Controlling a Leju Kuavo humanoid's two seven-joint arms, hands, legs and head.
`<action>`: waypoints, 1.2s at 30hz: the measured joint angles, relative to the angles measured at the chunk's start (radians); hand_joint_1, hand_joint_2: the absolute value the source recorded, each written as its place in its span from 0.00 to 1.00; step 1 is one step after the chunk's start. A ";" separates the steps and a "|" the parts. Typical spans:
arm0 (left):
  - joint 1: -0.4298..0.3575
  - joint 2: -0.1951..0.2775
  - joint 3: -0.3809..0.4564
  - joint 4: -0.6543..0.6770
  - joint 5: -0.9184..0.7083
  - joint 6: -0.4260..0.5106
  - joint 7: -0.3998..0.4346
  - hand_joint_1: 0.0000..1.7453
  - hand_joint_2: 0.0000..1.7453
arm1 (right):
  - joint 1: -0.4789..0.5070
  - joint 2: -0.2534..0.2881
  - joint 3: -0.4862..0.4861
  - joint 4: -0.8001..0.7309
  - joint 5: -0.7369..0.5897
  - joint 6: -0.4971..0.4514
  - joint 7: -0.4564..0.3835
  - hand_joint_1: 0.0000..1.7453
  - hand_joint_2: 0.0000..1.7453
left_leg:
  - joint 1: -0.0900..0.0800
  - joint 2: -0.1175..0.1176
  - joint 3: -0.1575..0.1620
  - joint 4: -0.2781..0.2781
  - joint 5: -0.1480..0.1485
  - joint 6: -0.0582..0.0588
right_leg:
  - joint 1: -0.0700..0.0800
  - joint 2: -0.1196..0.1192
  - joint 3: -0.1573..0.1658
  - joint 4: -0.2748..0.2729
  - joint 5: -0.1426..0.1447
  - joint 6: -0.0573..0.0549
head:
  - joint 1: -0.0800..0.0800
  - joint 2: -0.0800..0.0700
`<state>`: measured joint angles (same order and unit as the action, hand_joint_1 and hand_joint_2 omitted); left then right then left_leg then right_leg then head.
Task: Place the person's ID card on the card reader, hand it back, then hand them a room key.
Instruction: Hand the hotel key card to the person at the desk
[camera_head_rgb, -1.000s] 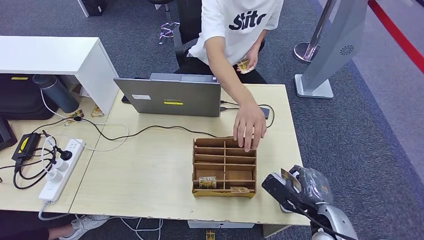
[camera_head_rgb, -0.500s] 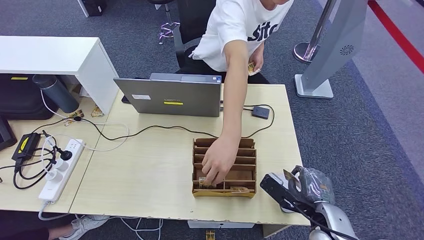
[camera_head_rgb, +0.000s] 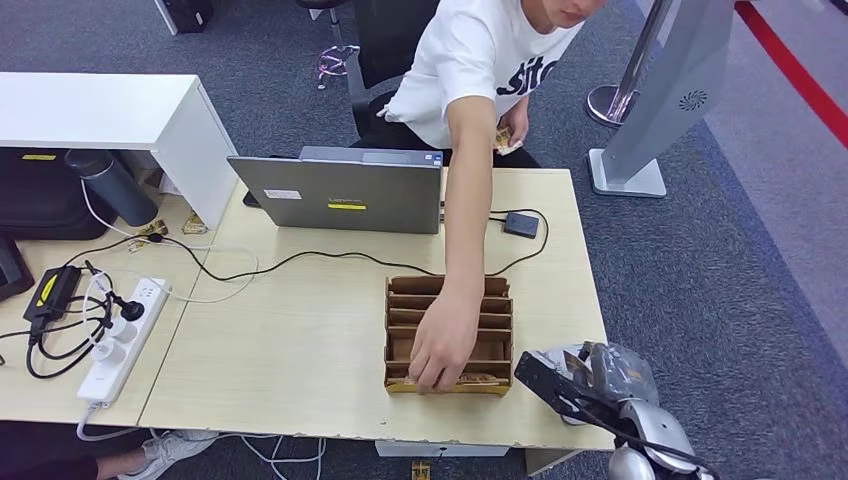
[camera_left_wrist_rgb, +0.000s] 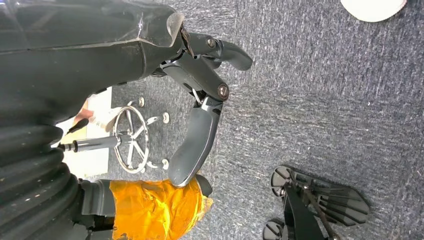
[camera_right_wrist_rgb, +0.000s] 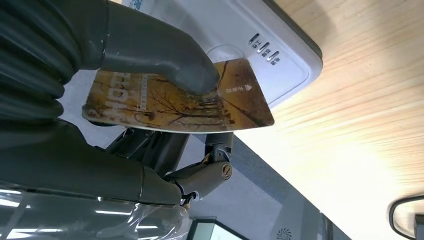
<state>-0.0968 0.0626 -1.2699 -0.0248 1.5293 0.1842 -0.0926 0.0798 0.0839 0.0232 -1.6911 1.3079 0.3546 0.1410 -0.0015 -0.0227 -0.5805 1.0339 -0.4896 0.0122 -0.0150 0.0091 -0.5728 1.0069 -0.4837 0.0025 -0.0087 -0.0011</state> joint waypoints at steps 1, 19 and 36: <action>0.000 0.001 -0.001 0.000 0.000 -0.001 0.000 0.00 1.00 | -0.003 0.000 0.000 0.006 0.000 0.002 0.000 1.00 1.00 | 0.000 0.000 0.000 0.000 0.000 0.000 | 0.000 0.000 0.000 0.000 0.000 0.000 | 0.000 0.000; 0.001 -0.002 -0.005 0.000 0.000 0.009 0.002 0.00 1.00 | 0.021 0.009 -0.001 -0.059 -0.046 -0.121 -0.058 1.00 1.00 | 0.000 0.000 0.003 0.000 0.000 0.000 | 0.000 0.000 0.003 0.000 0.000 0.000 | 0.000 0.000; 0.001 -0.026 -0.002 0.000 0.000 -0.006 -0.003 0.00 1.00 | -0.026 0.034 0.097 -0.322 -0.322 -0.194 -0.223 1.00 1.00 | 0.000 0.002 0.002 0.000 0.000 0.000 | 0.000 0.002 0.003 0.001 0.000 0.000 | 0.000 0.000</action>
<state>-0.0959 0.0365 -1.2721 -0.0248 1.5293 0.1785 -0.0957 0.0534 0.1182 0.1205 -2.0134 0.9858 0.1608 -0.0816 -0.0017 -0.0210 -0.5786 1.0336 -0.4900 0.0118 -0.0151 0.0107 -0.5695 1.0076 -0.4834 0.0020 -0.0088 -0.0011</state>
